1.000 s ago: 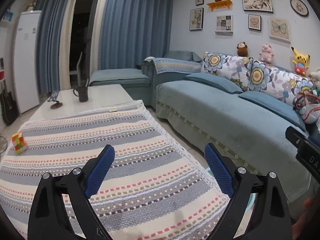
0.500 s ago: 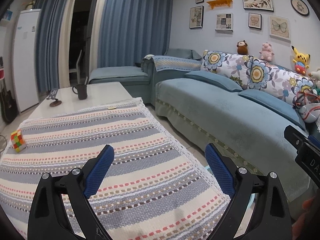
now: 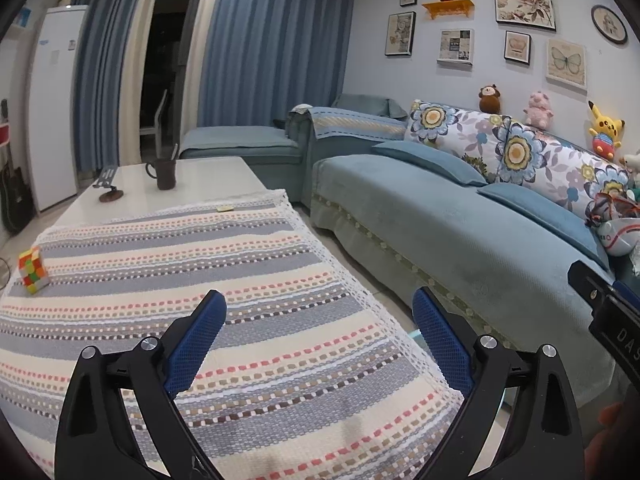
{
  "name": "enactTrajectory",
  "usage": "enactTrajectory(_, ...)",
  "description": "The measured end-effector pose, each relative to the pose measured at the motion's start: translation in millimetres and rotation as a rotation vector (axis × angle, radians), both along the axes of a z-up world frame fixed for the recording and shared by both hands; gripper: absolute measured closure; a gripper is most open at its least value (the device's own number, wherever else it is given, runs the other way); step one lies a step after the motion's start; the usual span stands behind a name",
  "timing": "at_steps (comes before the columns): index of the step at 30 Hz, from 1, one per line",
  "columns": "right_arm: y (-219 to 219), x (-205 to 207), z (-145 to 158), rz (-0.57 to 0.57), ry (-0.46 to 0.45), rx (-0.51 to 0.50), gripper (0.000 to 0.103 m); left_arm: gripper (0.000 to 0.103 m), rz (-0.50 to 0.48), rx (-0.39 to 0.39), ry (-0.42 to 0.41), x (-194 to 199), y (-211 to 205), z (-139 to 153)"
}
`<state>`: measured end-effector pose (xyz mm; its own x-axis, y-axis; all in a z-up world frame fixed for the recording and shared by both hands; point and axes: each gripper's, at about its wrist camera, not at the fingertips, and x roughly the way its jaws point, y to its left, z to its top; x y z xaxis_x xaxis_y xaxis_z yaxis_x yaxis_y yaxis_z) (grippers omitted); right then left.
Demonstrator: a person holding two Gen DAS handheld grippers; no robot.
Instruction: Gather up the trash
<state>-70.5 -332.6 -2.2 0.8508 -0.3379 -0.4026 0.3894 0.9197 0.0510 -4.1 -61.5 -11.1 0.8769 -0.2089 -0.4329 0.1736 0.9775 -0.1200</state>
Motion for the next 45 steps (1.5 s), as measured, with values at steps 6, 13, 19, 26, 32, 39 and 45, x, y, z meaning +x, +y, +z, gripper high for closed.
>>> enactTrajectory(6, -0.1, 0.4, -0.4, 0.0, 0.004, -0.007, 0.02, 0.012, 0.005, 0.009, -0.002, 0.4, -1.1, -1.8)
enactTrajectory(13, 1.6, 1.6, -0.9, 0.007, 0.008, -0.004, 0.02, 0.009, 0.009, 0.022, -0.001, -1.5, -5.2, -2.4)
enactTrajectory(19, 0.1, -1.0, -0.7, 0.003, 0.001, 0.0, 0.02, 0.009, 0.016, 0.023, 0.001, 0.5, -4.4, -2.6)
enactTrajectory(26, 2.7, 0.1, -1.2, 0.012, 0.006, -0.005, 0.02, 0.008, 0.015, 0.023, 0.002, 0.2, -4.4, -2.4)
enactTrajectory(32, 2.2, 5.0, -1.7, 0.021, 0.016, -0.002, 0.02, 0.008, 0.008, 0.018, 0.011, 2.7, -2.2, -3.9)
enactTrajectory(39, 2.8, 6.4, -2.6, 0.03, 0.022, -0.002, 0.02, 0.008, 0.004, 0.012, 0.02, 2.3, -2.1, -4.6)
enactTrajectory(45, 5.7, 6.7, -3.3, 0.039, 0.025, -0.009, 0.02, 0.008, 0.009, 0.013, 0.013, 1.0, -1.0, -3.1)
